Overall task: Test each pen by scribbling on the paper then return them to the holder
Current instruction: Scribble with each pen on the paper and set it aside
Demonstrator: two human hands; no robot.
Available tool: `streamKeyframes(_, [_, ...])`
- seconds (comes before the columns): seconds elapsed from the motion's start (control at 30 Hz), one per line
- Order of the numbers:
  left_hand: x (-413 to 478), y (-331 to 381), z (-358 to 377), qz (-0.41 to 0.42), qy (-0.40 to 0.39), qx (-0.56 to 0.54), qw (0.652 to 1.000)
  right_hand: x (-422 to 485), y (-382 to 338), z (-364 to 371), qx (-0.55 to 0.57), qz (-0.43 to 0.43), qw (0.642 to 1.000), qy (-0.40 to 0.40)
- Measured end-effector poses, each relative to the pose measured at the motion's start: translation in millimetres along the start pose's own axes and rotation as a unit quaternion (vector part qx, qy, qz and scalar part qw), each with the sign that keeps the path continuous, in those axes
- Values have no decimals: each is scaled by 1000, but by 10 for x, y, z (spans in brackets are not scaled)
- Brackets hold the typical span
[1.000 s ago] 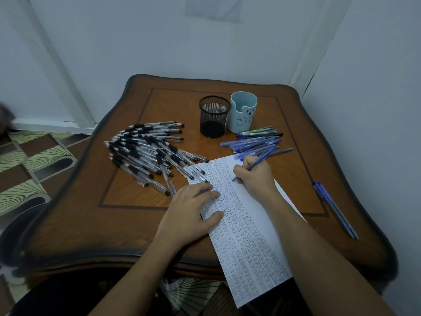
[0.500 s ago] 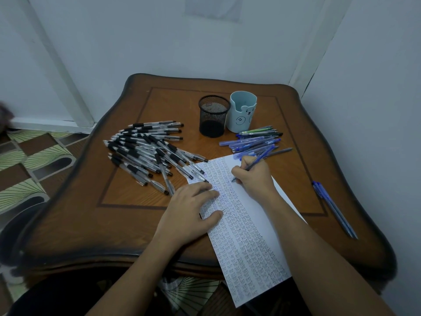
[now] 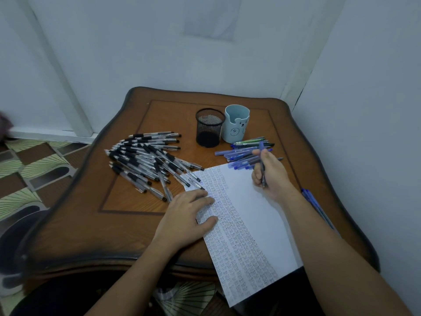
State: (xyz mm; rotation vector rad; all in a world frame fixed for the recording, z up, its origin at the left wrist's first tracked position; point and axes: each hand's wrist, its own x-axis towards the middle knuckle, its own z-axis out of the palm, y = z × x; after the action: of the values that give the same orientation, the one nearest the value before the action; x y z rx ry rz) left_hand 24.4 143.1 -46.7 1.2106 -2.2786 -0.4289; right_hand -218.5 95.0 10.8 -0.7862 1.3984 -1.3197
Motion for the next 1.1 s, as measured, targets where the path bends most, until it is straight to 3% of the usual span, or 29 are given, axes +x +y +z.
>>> streamKeyframes(0.23, [4, 11, -14, 1, 2, 0, 1000, -303, -53, -147, -65, 1, 998, -20])
streamKeyframes(0.3, [-1, 6, -17, -4, -3, -4, 1000, -361, -62, -239, -129, -13, 991, -22])
streamKeyframes(0.43, [6, -3, -12, 1, -5, -2, 1000, -430, -125, -684, -360, -51, 930, 43])
streamKeyframes(0.53, [15, 1, -11, 5, 1, 1, 1000, -515, -193, -1100, -441, -63, 889, 106])
streamKeyframes(0.63, [17, -13, -2, 4, 0, 1, 1000, -618, -205, -1396, -525, -11, 846, 98])
streamKeyframes(0.8, [22, -42, 23, 3, -5, 2, 1000, -732, -98, -1549, -578, 32, 813, 58])
streamKeyframes(0.93, [19, -37, 24, 0, -4, 3, 1000, -739, -100, -1560, -578, 51, 813, 58])
streamKeyframes(1.0, [15, -37, 23, -4, -7, 3, 1000, -714, -109, -1558, -588, 32, 804, 83])
streamKeyframes(1.1, [18, -31, 21, -9, -11, 2, 1000, -605, -136, -1424, -596, -76, 786, 147])
